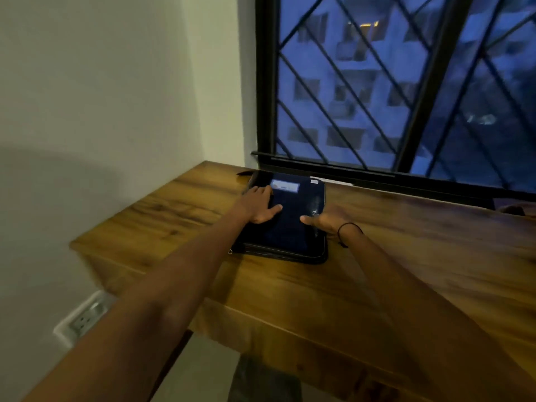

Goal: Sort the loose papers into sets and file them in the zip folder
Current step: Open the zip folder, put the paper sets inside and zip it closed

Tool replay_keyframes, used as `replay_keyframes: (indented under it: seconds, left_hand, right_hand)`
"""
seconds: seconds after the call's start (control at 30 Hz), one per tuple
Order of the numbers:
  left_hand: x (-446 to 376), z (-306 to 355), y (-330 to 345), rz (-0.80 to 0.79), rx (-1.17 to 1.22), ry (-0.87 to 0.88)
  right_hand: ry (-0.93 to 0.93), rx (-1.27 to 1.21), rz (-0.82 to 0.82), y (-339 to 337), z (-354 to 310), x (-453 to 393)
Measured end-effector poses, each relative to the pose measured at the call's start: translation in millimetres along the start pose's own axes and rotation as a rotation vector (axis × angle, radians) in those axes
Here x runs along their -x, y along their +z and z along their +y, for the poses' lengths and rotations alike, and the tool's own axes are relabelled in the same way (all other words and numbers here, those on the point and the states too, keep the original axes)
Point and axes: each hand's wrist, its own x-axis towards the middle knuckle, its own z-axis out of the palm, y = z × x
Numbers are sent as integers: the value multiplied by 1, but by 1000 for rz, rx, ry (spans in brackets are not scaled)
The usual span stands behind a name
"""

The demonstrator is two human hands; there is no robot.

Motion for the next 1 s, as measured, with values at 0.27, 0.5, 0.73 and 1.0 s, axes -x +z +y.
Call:
replay_keyframes:
  seconds: [0.27, 0.5, 0.73, 1.0]
  left_hand:
    - [13, -86, -12, 156, -138, -158]
    - [-2, -139, -11, 21, -59, -218]
    - [-23, -172, -2, 67, -33, -216]
    - [-21, -176, -9, 31, -32, -214]
  right_hand:
    - [-60, -221, -173, 77, -85, -54]
    - [-66, -259, -184, 122, -130, -96]
    - [-127, -213, -129, 143, -145, -125]
    - [-257, -4, -122, 137, -135, -120]
